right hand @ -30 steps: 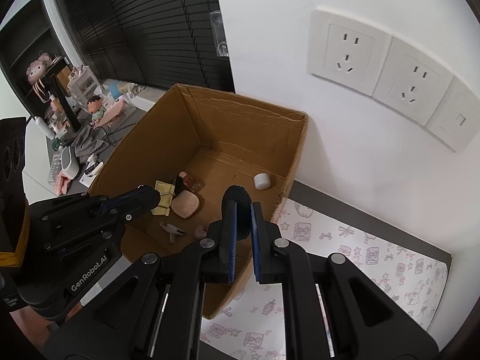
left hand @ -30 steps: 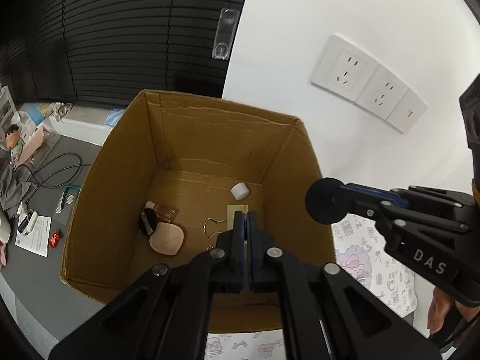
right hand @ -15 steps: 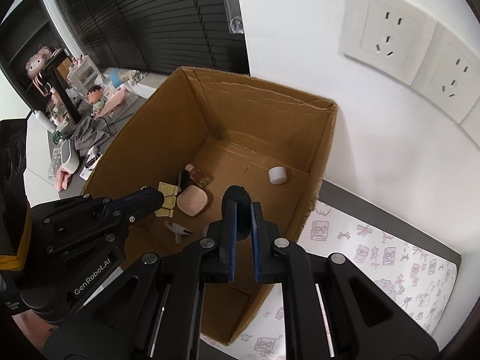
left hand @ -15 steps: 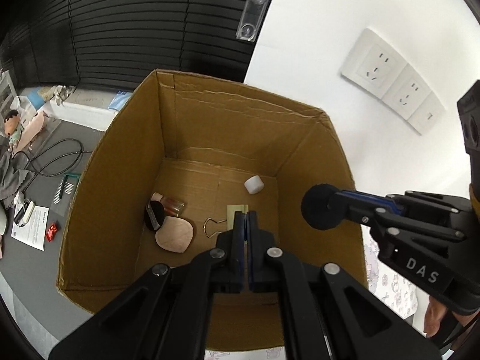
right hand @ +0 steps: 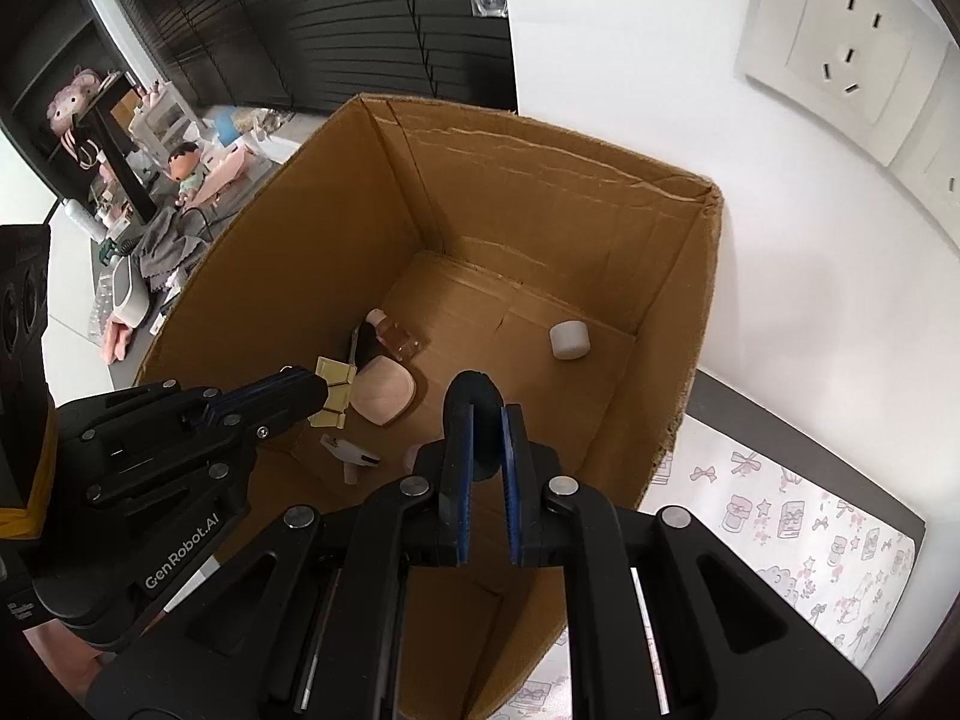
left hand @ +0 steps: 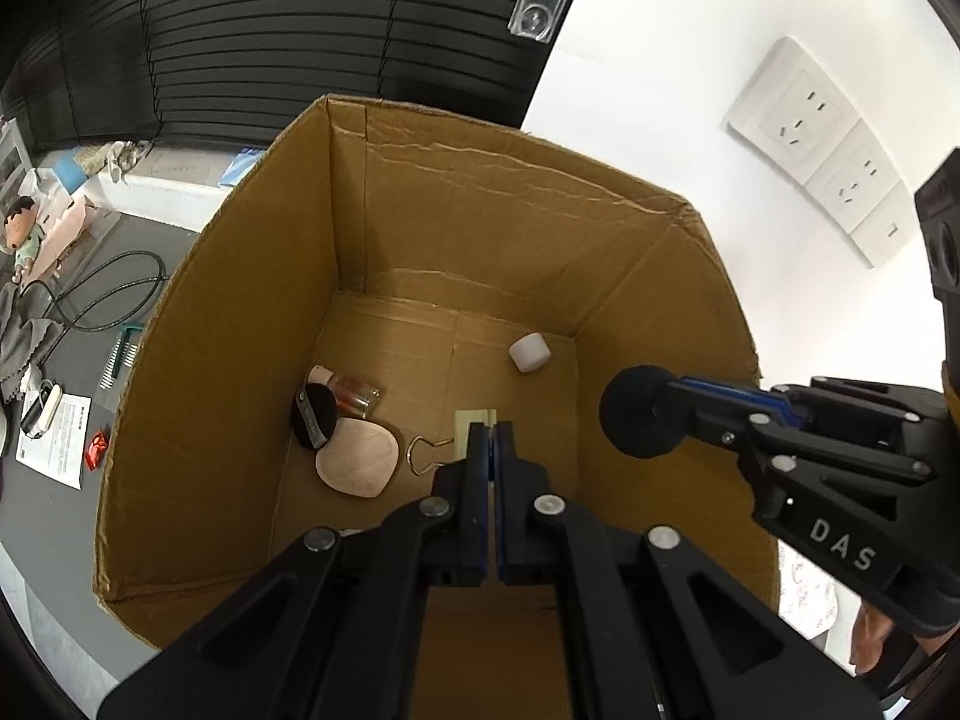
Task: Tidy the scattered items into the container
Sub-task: 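Carry yellow clip with left tool while right tool carries black cap into box, then open left tool over box while right tool opens, dropping clip and cap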
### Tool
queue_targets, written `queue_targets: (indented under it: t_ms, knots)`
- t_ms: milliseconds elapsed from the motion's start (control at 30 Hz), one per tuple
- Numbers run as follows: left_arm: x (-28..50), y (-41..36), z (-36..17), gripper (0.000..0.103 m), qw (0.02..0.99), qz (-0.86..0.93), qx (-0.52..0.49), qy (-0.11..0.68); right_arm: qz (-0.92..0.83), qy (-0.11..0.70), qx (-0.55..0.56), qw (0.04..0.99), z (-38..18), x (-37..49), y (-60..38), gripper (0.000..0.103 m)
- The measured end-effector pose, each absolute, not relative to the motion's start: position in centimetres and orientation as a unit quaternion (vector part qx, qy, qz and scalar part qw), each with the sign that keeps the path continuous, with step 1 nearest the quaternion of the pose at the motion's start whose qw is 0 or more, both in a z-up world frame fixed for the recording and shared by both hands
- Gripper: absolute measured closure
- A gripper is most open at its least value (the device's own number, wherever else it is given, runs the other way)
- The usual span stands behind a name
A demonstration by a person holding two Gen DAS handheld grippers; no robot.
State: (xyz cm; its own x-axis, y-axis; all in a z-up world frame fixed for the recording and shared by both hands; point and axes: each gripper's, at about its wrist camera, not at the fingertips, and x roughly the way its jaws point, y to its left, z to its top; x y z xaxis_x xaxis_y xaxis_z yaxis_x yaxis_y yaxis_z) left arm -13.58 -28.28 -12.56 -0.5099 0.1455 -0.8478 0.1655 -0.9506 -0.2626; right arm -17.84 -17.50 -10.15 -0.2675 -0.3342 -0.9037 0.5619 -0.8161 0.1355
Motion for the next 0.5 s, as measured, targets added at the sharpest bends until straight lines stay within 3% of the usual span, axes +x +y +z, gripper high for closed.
queue_targets:
  t_ms: [500]
  knots:
    - [-13.9, -28.6, -13.4, 0.102, 0.006, -0.847, 0.508, 0.16, -0.778, 0.117, 0.547, 0.286, -11.5, -18.3, -18.2, 0.093]
